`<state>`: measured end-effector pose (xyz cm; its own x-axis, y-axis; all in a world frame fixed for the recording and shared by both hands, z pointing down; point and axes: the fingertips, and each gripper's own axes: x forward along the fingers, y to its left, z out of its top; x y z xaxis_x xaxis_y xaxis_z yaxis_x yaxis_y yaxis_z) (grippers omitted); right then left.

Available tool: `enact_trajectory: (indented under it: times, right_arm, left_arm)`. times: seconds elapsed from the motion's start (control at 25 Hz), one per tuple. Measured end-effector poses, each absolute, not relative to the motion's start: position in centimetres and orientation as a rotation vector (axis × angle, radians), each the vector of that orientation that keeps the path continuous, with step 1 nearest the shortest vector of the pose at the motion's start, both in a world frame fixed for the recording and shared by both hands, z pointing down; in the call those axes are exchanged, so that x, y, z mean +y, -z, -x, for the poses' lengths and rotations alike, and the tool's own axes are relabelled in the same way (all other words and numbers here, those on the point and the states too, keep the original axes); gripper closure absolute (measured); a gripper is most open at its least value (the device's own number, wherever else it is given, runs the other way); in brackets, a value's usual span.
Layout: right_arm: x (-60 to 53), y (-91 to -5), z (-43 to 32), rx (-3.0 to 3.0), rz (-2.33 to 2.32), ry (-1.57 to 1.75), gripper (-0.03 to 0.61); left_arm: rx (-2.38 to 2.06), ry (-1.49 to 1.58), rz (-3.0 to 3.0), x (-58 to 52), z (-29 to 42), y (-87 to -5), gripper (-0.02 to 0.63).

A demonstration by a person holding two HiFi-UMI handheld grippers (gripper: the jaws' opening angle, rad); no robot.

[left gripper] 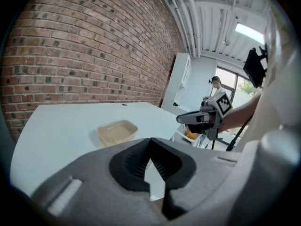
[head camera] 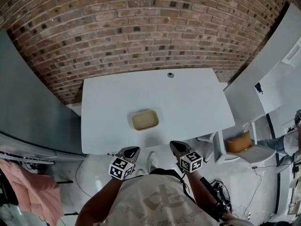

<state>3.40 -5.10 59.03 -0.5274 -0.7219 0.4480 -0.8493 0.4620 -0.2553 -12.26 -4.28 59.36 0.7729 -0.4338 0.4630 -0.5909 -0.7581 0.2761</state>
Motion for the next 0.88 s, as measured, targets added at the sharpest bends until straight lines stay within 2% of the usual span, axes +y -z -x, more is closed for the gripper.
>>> enact_trajectory:
  times: [0.88]
  right_arm:
    - [-16.6,-61.2,-6.9,-2.501,-1.246,-0.728,0.571]
  left_arm:
    - [-0.767,-0.927,-2.56,-13.6,6.6,-63.3,0.609]
